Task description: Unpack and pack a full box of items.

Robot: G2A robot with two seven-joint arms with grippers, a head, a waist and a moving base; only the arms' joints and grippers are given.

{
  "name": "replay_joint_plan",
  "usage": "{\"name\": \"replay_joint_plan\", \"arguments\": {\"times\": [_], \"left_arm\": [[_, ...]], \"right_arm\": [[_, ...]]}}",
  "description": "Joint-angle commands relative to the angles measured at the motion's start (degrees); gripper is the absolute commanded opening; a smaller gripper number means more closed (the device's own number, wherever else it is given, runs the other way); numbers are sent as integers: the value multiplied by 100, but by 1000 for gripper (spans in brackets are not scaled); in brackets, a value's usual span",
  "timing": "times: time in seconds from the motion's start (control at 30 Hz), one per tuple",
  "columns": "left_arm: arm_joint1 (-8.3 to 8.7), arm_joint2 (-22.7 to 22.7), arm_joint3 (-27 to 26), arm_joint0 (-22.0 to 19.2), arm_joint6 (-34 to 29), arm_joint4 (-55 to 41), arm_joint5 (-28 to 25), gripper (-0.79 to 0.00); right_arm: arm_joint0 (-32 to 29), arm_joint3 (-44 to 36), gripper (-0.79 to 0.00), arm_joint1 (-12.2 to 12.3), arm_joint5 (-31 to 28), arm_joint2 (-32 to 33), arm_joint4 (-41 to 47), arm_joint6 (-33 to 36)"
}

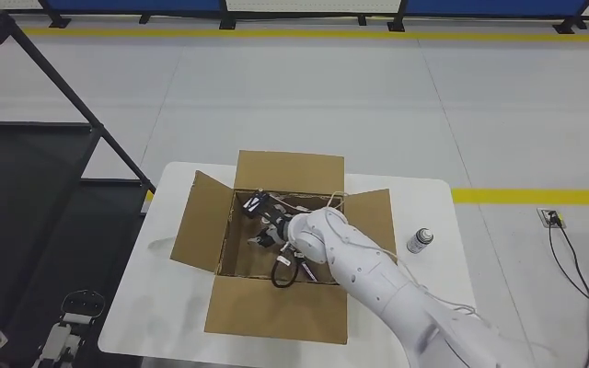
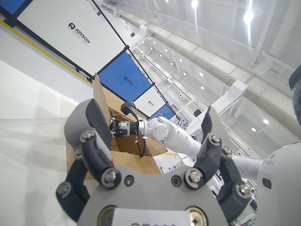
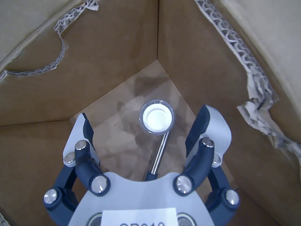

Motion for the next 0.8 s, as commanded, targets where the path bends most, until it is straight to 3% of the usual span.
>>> {"name": "replay_joint_plan", "arguments": {"times": [0.0, 0.03, 0.07, 0.17, 0.2, 0.47, 0.77], "left_arm": [[0, 0, 0, 0, 0, 0, 0, 0], [0, 0, 0, 0, 0, 0, 0, 0], [0, 0, 0, 0, 0, 0, 0, 0], [0, 0, 0, 0, 0, 0, 0, 0], [0, 0, 0, 0, 0, 0, 0, 0], [0, 0, 0, 0, 0, 0, 0, 0], [0, 0, 0, 0, 0, 0, 0, 0]], "right_arm": [[38, 189, -219, -100, -49, -23, 13, -21], [59, 283, -409, -151, -69, -32, 18, -32], [84, 370, -453, -199, -82, -40, 15, -45], [138, 599, -751, -325, -143, -54, 7, -84], [156, 668, -785, -362, -154, -58, -5, -88], [210, 978, -785, -543, -187, -46, -150, -314], [129, 656, -785, -528, -116, -22, -584, -751]]}}
